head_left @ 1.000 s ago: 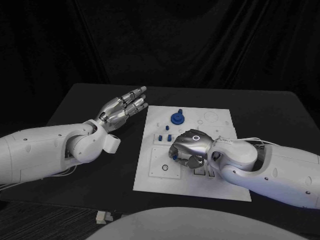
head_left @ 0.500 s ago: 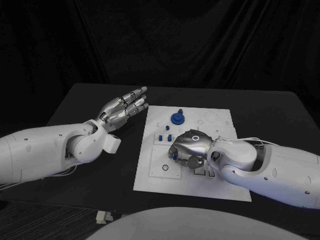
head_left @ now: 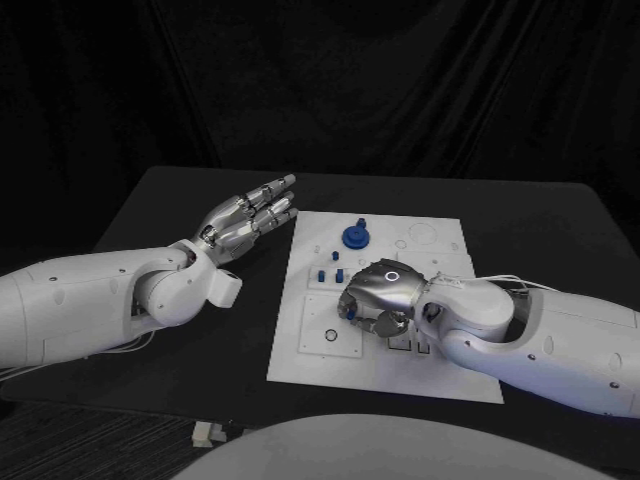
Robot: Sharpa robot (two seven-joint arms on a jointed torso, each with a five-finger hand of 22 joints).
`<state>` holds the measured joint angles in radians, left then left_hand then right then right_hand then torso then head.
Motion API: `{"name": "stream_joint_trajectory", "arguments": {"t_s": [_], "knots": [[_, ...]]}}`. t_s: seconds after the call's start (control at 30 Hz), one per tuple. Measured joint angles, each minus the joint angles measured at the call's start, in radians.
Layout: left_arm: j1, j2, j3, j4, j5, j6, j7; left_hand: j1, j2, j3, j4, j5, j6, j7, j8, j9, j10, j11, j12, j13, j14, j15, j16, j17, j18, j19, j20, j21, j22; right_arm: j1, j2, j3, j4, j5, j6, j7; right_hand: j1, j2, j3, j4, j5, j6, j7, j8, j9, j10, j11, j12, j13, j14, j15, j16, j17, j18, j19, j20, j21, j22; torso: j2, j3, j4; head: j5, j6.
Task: Assemble the parts on the task board
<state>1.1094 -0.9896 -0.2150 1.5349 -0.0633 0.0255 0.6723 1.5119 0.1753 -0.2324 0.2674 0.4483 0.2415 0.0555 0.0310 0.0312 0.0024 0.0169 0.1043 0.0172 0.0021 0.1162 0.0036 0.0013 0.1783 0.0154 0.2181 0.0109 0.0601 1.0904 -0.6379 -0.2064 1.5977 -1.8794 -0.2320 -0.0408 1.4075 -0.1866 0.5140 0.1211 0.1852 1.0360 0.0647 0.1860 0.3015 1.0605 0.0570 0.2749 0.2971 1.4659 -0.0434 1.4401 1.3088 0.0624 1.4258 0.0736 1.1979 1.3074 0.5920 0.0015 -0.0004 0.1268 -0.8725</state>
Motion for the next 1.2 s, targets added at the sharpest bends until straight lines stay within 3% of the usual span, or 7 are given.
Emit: {"name": "stream_joint_trajectory", "arguments": {"t_s": [0.1, 0.3, 0.53, 0.8, 0.9, 1.03, 1.2], "knots": [[-0.002, 0.000, 0.000, 0.000, 0.000, 0.001, -0.001, 0.000, 0.000, 0.000, 0.000, 0.000, 0.000, 0.000, 0.000, 0.000, 0.000, 0.000, 0.000, 0.000, 0.000, 0.000, 0.000, 0.000, 0.000, 0.000, 0.000, 0.000, 0.000, 0.000, 0.000, 0.000, -0.001, 0.000, 0.000, -0.001, 0.000, 0.000, 0.002, -0.003, 0.000, -0.003, -0.002, 0.000, 0.000, -0.005, -0.001, 0.003, 0.000, 0.000, 0.000, 0.000, 0.000, 0.000, 0.000, 0.000, -0.001, 0.000, 0.000, 0.0000, 0.0000, 0.001, 0.000], [-0.003, 0.000, 0.000, 0.000, 0.000, 0.002, -0.002, 0.004, -0.004, 0.000, 0.000, 0.000, 0.000, 0.000, 0.000, 0.000, 0.000, 0.000, 0.000, 0.000, 0.000, 0.000, 0.000, 0.000, 0.000, 0.000, 0.000, 0.000, 0.000, 0.000, 0.000, 0.000, -0.002, 0.000, 0.000, -0.005, -0.014, -0.007, 0.002, -0.003, -0.040, -0.127, -0.038, -0.068, -0.028, -0.055, 0.011, 0.004, 0.003, 0.000, 0.007, -0.019, 0.000, 0.009, -0.018, 0.003, -0.037, 0.000, 0.000, 0.0000, 0.0000, 0.003, 0.000], [-0.005, 0.000, 0.000, 0.000, 0.000, 0.003, -0.003, 0.004, -0.004, 0.003, -0.003, 0.000, 0.004, 0.004, 0.000, 0.000, 0.000, 0.000, 0.000, 0.000, 0.000, 0.000, 0.000, 0.000, 0.000, 0.000, 0.000, 0.000, 0.001, 0.000, -0.002, 0.000, -0.002, 0.000, -0.002, -0.012, -0.032, -0.016, -0.029, 0.011, -0.050, -0.212, -0.069, -0.113, -0.065, -0.130, 0.021, 0.012, 0.009, 0.000, 0.020, -0.038, 0.000, 0.016, -0.038, 0.013, -0.082, 0.000, 0.000, 0.0000, 0.0001, 0.004, 0.000], [-0.006, 0.000, 0.000, -0.001, 0.000, 0.005, -0.005, 0.004, -0.004, 0.003, -0.003, 0.000, 0.004, 0.004, 0.000, 0.001, 0.000, 0.000, 0.000, 0.000, 0.000, 0.000, 0.000, 0.000, 0.000, 0.000, 0.000, 0.000, 0.001, -0.001, -0.013, 0.000, 0.003, 0.000, -0.011, -0.019, -0.035, -0.012, -0.143, 0.046, -0.094, -0.285, -0.095, -0.117, -0.111, -0.208, 0.026, 0.042, 0.021, 0.000, 0.022, -0.051, 0.000, 0.016, -0.057, 0.018, -0.121, 0.001, 0.000, 0.0002, 0.0003, 0.005, 0.000], [-0.006, 0.000, 0.000, -0.002, 0.000, 0.005, -0.005, 0.004, -0.004, 0.003, -0.003, 0.000, 0.003, 0.004, 0.000, 0.001, 0.000, 0.000, 0.000, 0.000, -0.004, 0.004, 0.000, 0.000, 0.000, 0.000, 0.000, 0.000, 0.001, -0.001, -0.020, 0.000, 0.008, 0.000, -0.019, -0.021, -0.028, -0.005, -0.204, 0.079, -0.117, -0.330, -0.106, -0.117, -0.137, -0.251, 0.028, 0.054, 0.023, -0.002, 0.027, -0.061, 0.000, 0.031, -0.063, 0.023, -0.140, 0.001, 0.000, 0.0002, 0.0002, 0.003, 0.000], [-0.006, 0.000, 0.000, -0.002, 0.000, 0.006, -0.005, 0.004, -0.004, 0.003, -0.003, 0.003, 0.003, 0.004, 0.000, 0.001, 0.000, 0.000, 0.000, 0.000, -0.004, 0.004, 0.000, 0.001, 0.000, -0.001, 0.001, 0.000, 0.001, -0.001, -0.041, 0.000, 0.026, 0.000, -0.036, -0.023, -0.025, -0.002, -0.252, 0.124, -0.132, -0.352, -0.111, -0.117, -0.155, -0.304, 0.030, 0.054, 0.022, -0.002, 0.027, -0.070, 0.000, 0.032, -0.077, 0.023, -0.162, 0.001, 0.000, 0.0002, 0.0002, 0.003, 0.000], [-0.007, -0.001, 0.000, -0.002, -0.001, 0.007, -0.004, 0.004, -0.004, 0.003, -0.003, 0.004, 0.007, 0.007, 0.000, 0.001, 0.000, 0.000, 0.000, 0.000, -0.004, 0.004, 0.000, 0.001, 0.000, -0.004, 0.003, 0.000, 0.001, 0.013, -0.097, -0.001, 0.072, 0.000, -0.068, -0.024, -0.047, -0.033, -0.353, 0.172, -0.132, -0.326, -0.106, -0.105, -0.162, -0.343, 0.029, 0.063, 0.014, -0.002, 0.027, -0.074, 0.000, 0.032, -0.079, 0.025, -0.170, 0.001, 0.000, 0.0002, 0.0000, 0.003, 0.000]]}}
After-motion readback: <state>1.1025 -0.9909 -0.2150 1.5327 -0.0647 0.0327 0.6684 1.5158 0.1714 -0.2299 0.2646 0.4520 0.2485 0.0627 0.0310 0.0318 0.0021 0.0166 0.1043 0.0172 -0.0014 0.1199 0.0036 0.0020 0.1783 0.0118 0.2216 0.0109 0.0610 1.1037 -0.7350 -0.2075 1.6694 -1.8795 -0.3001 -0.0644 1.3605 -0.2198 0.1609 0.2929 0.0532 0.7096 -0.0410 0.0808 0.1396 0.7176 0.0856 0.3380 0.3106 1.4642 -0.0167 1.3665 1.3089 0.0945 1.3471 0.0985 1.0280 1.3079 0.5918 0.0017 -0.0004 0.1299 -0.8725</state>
